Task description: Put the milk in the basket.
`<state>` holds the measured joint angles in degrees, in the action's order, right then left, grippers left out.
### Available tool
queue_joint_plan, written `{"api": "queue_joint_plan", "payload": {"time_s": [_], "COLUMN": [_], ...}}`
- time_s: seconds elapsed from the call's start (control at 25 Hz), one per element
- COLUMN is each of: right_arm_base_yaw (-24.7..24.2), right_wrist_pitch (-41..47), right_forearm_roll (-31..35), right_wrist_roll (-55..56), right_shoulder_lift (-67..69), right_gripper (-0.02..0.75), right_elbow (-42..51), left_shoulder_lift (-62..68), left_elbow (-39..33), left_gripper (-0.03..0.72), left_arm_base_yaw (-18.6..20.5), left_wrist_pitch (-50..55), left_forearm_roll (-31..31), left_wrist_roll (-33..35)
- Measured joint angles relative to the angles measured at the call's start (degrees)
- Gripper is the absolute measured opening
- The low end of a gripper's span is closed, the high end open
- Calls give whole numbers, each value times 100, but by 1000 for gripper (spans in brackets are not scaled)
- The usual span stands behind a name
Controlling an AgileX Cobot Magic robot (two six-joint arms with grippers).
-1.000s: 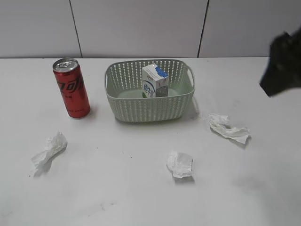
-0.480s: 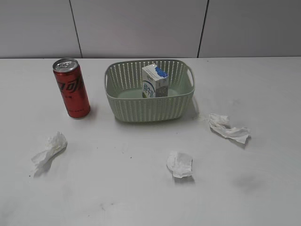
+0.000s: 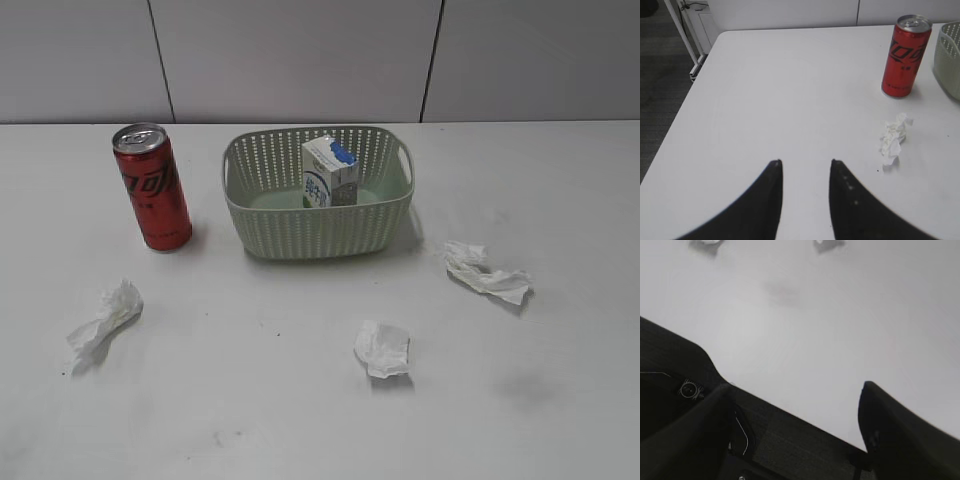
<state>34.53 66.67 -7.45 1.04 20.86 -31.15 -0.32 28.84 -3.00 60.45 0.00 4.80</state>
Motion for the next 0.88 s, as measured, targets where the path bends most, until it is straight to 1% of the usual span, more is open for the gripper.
{"api": "queue_joint_plan", "payload": {"time_s": [0.16,0.24,0.52,0.88], "right_arm_base_yaw": [0,0,0,0], "right_wrist_pitch": [-491,-590,-657,-657], "right_forearm_roll": [26,70,114,130], "right_wrist_roll": [-15,-44,-52,-58], "right_shoulder_lift": [0,0,11,11], "right_gripper": [594,589,565,555], "right_elbow": [167,208,221,235], "left_shoulder_lift": [0,0,0,0], "left_elbow": [0,0,0,0], "left_gripper": [238,238,238,238], "left_arm_base_yaw": [0,0,0,0], "left_wrist_pitch": [0,0,0,0], "left_forearm_roll": [0,0,0,0], "left_wrist_roll": [0,4,6,5]}}
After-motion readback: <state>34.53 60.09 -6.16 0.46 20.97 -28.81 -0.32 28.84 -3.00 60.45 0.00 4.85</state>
